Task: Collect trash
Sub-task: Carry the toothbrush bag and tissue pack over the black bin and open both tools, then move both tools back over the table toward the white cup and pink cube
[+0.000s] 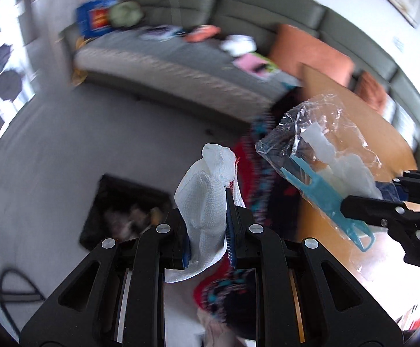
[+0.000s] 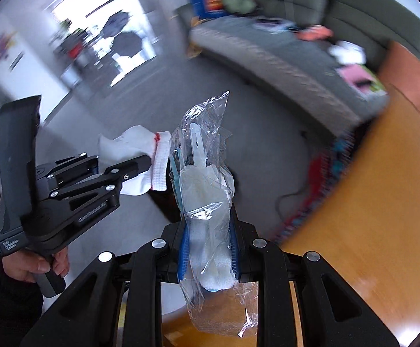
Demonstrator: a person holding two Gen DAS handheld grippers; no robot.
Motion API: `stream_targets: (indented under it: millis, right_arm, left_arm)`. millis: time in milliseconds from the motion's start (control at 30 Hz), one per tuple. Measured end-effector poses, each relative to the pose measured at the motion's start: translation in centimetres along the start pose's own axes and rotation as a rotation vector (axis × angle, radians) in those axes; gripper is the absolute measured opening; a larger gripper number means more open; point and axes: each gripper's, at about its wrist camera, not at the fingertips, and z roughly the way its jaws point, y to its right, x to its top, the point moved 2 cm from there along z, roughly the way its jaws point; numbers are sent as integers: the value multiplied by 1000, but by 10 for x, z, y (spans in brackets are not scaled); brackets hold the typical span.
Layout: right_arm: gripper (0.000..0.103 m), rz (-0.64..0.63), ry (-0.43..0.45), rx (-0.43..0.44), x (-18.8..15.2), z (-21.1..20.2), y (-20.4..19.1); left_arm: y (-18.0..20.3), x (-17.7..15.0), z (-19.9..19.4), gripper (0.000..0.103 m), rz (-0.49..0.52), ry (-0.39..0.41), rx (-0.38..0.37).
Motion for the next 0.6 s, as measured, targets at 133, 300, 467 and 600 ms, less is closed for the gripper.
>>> stream_targets:
  millis: [133, 300, 467, 600]
  right_arm:
    - [24, -80, -51, 65, 23, 34, -43]
    - [33, -150, -113, 163, 51, 78, -95]
    - [63, -206, -113, 128, 69, 103, -122]
    - [63, -206, -122, 136, 76, 108, -124]
  left_arm:
    - [-66, -12, -5, 18, -107, -17, 87]
    - [-133, -21, -6, 18, -232, -51, 191]
    - [-180, -23, -2, 97, -318, -82, 338]
    - [-193, -20, -3, 97, -347, -71, 379]
